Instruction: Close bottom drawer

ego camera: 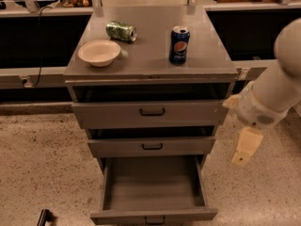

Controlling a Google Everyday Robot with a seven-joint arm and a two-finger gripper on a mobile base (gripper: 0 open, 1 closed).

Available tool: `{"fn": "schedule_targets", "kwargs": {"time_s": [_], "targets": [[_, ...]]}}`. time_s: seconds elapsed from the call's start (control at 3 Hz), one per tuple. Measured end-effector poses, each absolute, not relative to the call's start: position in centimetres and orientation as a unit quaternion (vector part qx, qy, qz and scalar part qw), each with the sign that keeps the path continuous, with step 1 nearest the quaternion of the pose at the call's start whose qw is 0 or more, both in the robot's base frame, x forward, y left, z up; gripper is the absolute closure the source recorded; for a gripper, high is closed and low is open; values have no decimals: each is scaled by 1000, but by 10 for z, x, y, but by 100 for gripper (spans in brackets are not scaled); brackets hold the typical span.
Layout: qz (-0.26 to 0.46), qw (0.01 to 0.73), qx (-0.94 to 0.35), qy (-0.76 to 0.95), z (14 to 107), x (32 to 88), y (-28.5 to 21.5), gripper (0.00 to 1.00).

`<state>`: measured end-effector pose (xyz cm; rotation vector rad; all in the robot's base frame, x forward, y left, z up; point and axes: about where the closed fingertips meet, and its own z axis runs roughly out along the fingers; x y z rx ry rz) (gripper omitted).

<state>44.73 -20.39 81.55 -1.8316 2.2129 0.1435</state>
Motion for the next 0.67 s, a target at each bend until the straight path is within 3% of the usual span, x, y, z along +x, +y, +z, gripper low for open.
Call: {"fn": "schedule_targets", "kwargs": {"time_s": [0.33,0.67], "targets": [[101,176,-648,734,752,445,-194,0],[100,191,-665,715,750,444,-196,0]]}}
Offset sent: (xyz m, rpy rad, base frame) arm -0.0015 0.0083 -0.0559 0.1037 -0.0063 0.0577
